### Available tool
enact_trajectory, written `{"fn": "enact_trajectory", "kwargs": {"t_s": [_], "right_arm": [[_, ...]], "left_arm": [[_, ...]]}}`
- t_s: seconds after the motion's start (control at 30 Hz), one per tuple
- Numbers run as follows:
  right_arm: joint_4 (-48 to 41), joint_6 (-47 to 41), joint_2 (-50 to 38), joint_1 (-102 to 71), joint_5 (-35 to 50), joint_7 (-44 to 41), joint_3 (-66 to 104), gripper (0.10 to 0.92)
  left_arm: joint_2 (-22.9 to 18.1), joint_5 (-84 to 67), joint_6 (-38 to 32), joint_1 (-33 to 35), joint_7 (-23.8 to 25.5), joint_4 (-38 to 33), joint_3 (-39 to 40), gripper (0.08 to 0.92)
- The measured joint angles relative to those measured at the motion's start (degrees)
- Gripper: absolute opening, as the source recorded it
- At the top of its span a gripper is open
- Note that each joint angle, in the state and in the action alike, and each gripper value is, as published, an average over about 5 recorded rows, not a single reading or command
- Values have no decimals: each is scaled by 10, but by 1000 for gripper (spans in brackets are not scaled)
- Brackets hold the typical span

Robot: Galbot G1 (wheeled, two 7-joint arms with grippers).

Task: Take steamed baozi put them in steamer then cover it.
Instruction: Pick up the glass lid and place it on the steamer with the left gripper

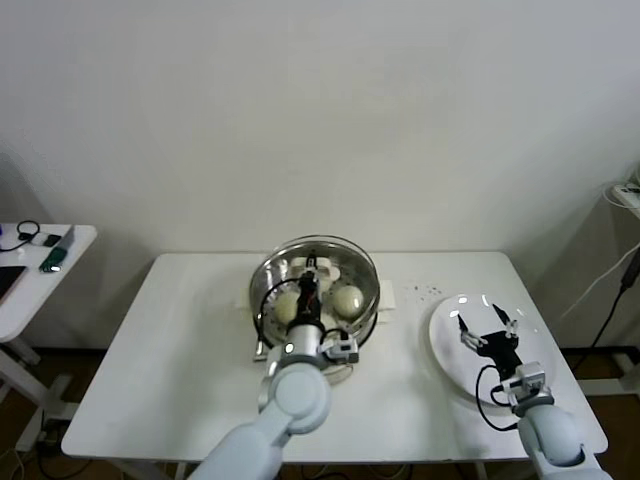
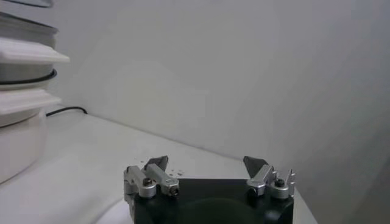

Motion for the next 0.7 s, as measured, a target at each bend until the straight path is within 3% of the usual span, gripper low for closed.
{"fn": "enact_trajectory", "kwargs": {"t_s": [0.7], "right_arm": [[-6,4,10,7,-4,-3,1,823]], "left_arm": [[-9,14,0,2,4,23,7,143]]}}
